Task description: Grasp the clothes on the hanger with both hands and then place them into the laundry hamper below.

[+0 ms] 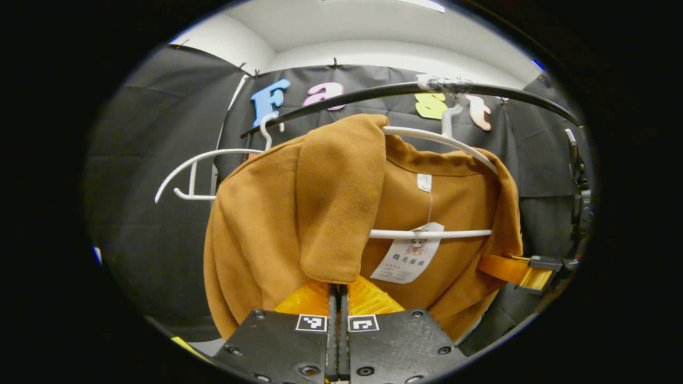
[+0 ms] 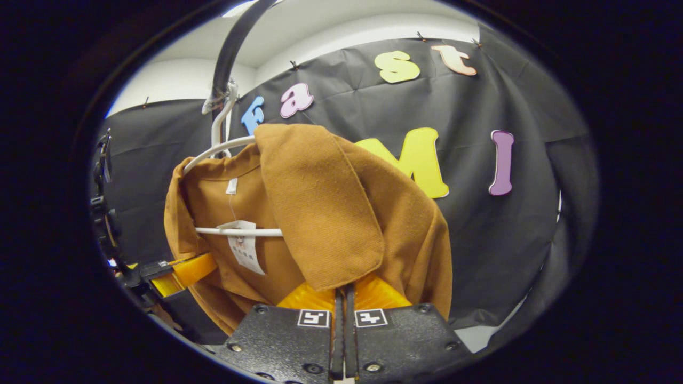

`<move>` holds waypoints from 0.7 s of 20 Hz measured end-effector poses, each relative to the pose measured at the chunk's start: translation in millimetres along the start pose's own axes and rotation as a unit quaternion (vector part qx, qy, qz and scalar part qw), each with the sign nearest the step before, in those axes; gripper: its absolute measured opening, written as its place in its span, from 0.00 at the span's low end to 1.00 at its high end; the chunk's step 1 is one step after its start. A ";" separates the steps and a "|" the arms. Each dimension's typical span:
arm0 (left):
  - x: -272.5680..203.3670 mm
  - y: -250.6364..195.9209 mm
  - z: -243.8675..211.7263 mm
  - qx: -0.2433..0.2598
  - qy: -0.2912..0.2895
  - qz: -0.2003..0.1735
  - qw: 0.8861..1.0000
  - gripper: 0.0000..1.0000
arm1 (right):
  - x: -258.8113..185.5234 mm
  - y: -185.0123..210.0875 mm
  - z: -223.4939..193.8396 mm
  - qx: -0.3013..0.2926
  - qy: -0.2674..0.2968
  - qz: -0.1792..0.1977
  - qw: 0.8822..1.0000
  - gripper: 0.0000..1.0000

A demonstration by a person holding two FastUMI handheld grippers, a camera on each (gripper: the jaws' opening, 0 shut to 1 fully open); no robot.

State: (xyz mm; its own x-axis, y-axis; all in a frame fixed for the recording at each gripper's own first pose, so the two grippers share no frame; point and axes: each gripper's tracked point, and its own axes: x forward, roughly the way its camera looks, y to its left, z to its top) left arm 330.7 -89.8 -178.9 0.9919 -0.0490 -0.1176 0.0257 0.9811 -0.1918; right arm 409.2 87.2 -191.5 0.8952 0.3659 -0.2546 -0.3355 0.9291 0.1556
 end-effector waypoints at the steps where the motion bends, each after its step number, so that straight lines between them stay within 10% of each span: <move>1: 0.8 -5.8 -0.4 -0.007 -0.004 -0.010 1.000 0.00 | 0.8 -0.1 0.6 0.001 0.000 -0.001 1.000 0.05; 2: -6.4 -13.8 0.2 -0.017 -0.006 -0.020 1.000 0.00 | -0.3 0.7 0.4 -0.001 0.000 -0.002 1.000 0.05; 9: 14.9 -27.2 -14.0 0.012 0.012 -0.001 1.000 1.00 | -1.6 0.1 1.0 -0.008 0.006 -0.004 1.000 0.04; 14: 14.6 7.8 -15.3 0.006 0.018 0.051 0.999 0.17 | -2.9 0.6 1.3 -0.015 0.003 -0.005 1.000 0.04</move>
State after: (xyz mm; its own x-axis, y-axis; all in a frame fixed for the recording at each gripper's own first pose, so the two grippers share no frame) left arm 343.5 -85.7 -197.0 0.9844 0.0440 -0.1704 -0.0728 0.9834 -0.1663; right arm 406.9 86.6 -189.4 0.8968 0.3569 -0.2615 -0.3352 0.9338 0.1250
